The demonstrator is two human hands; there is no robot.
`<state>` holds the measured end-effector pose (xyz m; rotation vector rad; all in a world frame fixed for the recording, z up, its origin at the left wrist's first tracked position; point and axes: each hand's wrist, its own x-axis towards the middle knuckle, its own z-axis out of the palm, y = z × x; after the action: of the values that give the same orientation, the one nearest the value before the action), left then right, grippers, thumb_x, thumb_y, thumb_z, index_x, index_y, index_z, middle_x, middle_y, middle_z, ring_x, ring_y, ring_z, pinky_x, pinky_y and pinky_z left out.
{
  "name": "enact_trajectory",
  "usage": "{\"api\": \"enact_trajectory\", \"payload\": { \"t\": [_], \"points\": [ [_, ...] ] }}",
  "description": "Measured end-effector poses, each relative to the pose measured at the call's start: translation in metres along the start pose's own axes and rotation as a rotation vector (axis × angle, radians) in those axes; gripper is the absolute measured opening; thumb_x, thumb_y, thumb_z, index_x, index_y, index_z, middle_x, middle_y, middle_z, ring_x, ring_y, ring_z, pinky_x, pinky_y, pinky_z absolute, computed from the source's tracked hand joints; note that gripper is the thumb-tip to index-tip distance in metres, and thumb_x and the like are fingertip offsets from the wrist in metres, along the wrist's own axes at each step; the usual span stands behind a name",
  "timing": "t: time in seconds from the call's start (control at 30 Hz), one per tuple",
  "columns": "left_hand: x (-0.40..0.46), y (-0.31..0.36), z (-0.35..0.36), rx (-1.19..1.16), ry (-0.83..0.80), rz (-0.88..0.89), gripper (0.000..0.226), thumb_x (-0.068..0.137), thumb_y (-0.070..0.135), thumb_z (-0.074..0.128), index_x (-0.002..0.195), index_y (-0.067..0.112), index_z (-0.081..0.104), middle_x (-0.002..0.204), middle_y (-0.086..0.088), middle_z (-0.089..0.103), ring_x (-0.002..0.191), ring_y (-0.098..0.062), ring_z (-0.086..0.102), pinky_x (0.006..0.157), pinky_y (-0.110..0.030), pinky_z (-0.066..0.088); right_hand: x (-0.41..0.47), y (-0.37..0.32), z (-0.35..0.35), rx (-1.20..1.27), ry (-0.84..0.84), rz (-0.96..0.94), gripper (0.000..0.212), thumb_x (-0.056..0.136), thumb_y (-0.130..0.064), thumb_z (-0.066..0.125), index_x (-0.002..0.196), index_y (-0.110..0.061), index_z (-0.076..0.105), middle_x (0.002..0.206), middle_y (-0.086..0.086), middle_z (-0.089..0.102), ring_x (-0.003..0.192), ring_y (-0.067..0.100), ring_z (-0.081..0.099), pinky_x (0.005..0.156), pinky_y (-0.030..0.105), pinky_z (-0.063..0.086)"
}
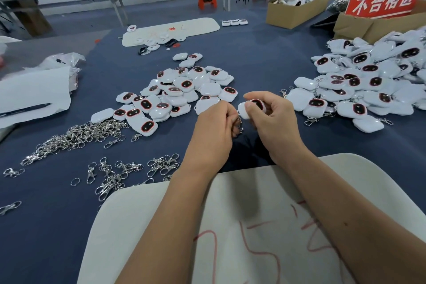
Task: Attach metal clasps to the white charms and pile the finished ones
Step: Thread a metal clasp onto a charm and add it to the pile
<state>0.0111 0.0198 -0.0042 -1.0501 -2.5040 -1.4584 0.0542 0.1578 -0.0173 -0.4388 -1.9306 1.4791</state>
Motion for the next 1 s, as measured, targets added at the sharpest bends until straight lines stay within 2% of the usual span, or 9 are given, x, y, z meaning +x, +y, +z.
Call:
{"api": "enact_trajectory", "payload": {
  "t": [0.17,0.3,0.43,0.53,0.63,0.8,1.0],
  "points": [
    [0.0006,-0.0026,-0.0004,0.040,-0.027,-0.026,0.022,0.100,0.007,0.043,0.084,0.018,0.053,0.073,0.005,0.064,0.072,-0.018,0.061,0.071,-0.043,0.053,-0.0025,-0.0021,0.0001,-0.064,0.036,-0.062,0.022,0.090,-0.010,0.067,0.105,-0.019,0.079,0.069,-0.020,0.065,0.064,-0.002,0.055,0.068,0.011,0.044],
    [-0.0001,-0.0012,0.0011,0.088,-0.042,-0.038,0.020,0.096,0.004,0.042,0.083,0.016,0.051,0.075,0.003,0.063,0.075,-0.022,0.060,0.072,-0.046,0.051,-0.0022,-0.0035,-0.0008,-0.106,0.035,-0.091,0.023,0.088,-0.007,0.068,0.104,-0.017,0.080,0.069,-0.018,0.066,0.063,-0.003,0.056,0.068,0.010,0.044],
    [-0.0019,-0.0001,0.0015,0.128,-0.047,-0.036,0.018,0.094,0.007,0.040,0.083,0.017,0.051,0.078,0.003,0.063,0.076,-0.024,0.059,0.072,-0.051,0.051,-0.0030,-0.0052,-0.0021,-0.120,0.024,-0.100,0.022,0.086,-0.007,0.069,0.101,-0.019,0.080,0.069,-0.013,0.066,0.061,0.000,0.054,0.067,0.014,0.046],
    [-0.0035,0.0011,0.0021,0.161,-0.054,-0.039,0.019,0.091,0.005,0.038,0.084,0.019,0.049,0.082,0.002,0.061,0.077,-0.026,0.056,0.072,-0.053,0.051,-0.0038,-0.0065,-0.0022,-0.149,0.015,-0.104,0.021,0.086,-0.008,0.068,0.101,-0.018,0.079,0.072,0.000,0.071,0.066,0.014,0.062,0.070,0.026,0.053],
    [-0.0042,0.0024,0.0028,0.239,-0.074,-0.041,0.018,0.090,0.004,0.040,0.088,0.020,0.047,0.088,0.001,0.057,0.079,-0.025,0.053,0.070,-0.049,0.048,-0.0054,-0.0073,-0.0018,-0.173,0.019,-0.114,0.021,0.086,-0.007,0.068,0.101,-0.017,0.079,0.076,0.009,0.072,0.072,0.025,0.064,0.071,0.030,0.054],
    [-0.0054,0.0043,0.0048,0.353,-0.087,-0.048,0.019,0.092,0.003,0.044,0.092,0.021,0.044,0.091,0.003,0.050,0.080,-0.022,0.046,0.065,-0.038,0.035,-0.0065,-0.0081,-0.0002,-0.216,0.012,-0.116,0.018,0.086,-0.006,0.069,0.098,-0.015,0.079,0.064,0.002,0.066,0.057,0.008,0.051,0.063,0.021,0.046],
    [-0.0038,0.0046,0.0049,0.370,-0.080,-0.051,0.017,0.095,0.003,0.043,0.092,0.019,0.046,0.093,0.000,0.051,0.084,-0.026,0.049,0.072,-0.044,0.043,-0.0076,-0.0080,-0.0013,-0.192,0.002,-0.094,0.019,0.084,-0.006,0.069,0.096,-0.016,0.080,0.069,-0.001,0.069,0.060,0.005,0.056,0.066,0.020,0.049]
  ]
}}
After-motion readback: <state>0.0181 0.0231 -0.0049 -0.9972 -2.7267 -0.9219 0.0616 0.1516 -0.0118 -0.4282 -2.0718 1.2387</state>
